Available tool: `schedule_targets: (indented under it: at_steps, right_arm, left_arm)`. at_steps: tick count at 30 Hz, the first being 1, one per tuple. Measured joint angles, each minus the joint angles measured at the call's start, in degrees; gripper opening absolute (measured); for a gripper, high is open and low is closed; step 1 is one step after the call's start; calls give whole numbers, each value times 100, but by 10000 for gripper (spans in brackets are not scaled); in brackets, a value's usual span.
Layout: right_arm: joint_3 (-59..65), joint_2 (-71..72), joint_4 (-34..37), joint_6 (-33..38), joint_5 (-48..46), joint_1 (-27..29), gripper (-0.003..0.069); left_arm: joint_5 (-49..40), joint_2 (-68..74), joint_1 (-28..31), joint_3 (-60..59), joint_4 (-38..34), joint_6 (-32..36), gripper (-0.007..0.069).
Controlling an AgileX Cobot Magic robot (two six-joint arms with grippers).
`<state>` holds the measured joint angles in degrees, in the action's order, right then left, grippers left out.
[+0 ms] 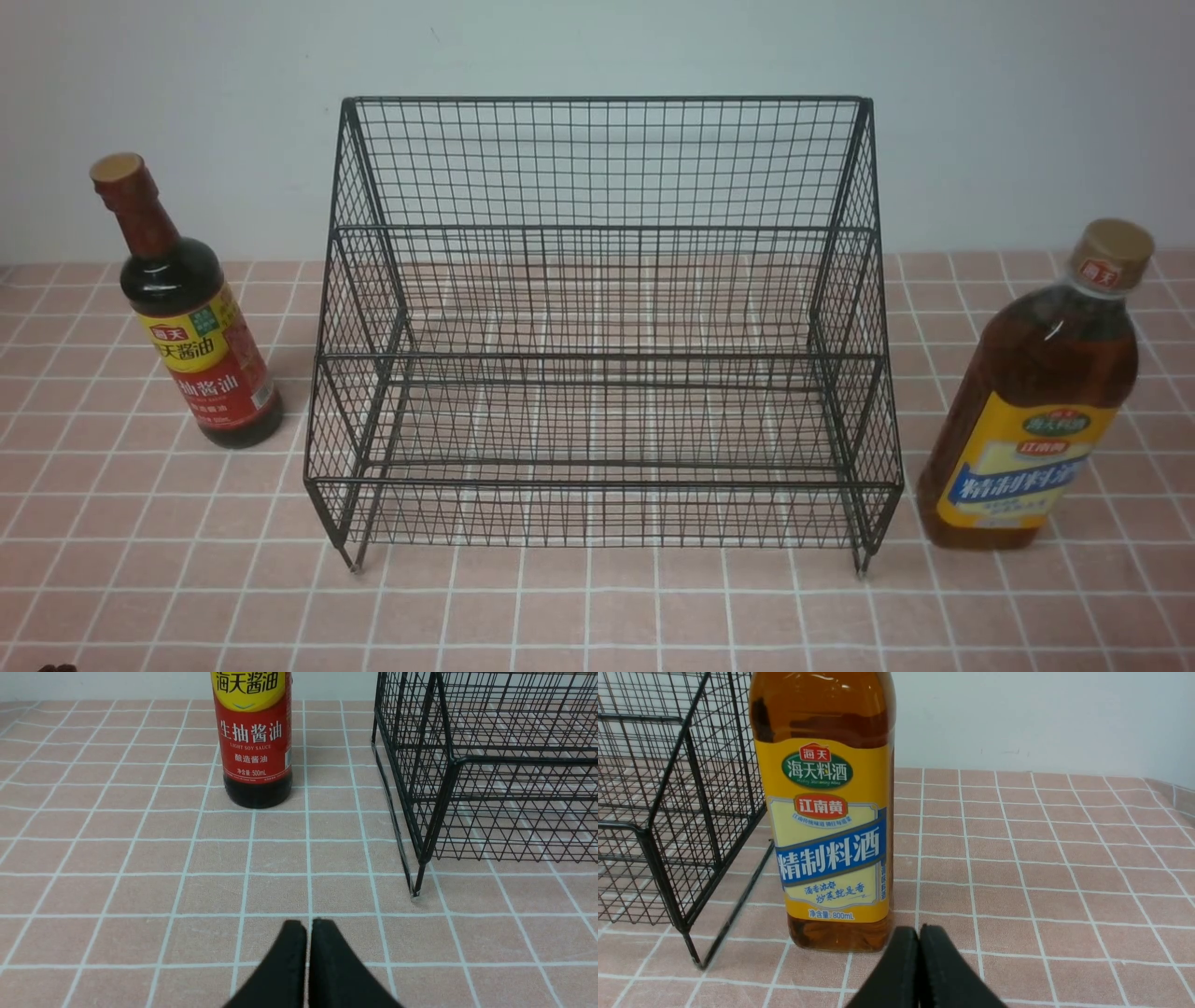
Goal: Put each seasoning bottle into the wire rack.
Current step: Use the right arm to grab the condiment bottle closest to it
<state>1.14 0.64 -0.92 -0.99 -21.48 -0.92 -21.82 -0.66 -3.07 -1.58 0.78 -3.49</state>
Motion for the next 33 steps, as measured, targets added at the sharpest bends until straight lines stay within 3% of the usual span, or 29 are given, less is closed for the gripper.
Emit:
schedule_targets:
  at_steps: [14, 22, 29, 33]
  right_arm:
    - [5, 0, 19, 0, 73, 0, -14]
    - [54, 0, 965, -467, 2336, 0, -14]
    - [54, 5, 1194, -613, 2636, 0, -14]
    - [60, 5, 1194, -1084, 3143, 0, -14]
  left_arm:
    - [0, 0, 0, 0, 0, 0, -6]
    - [0, 0, 0, 0, 0, 0, -6]
    - [0, 0, 0, 0, 0, 0, -6]
    - [0, 0, 0, 0, 0, 0, -6]
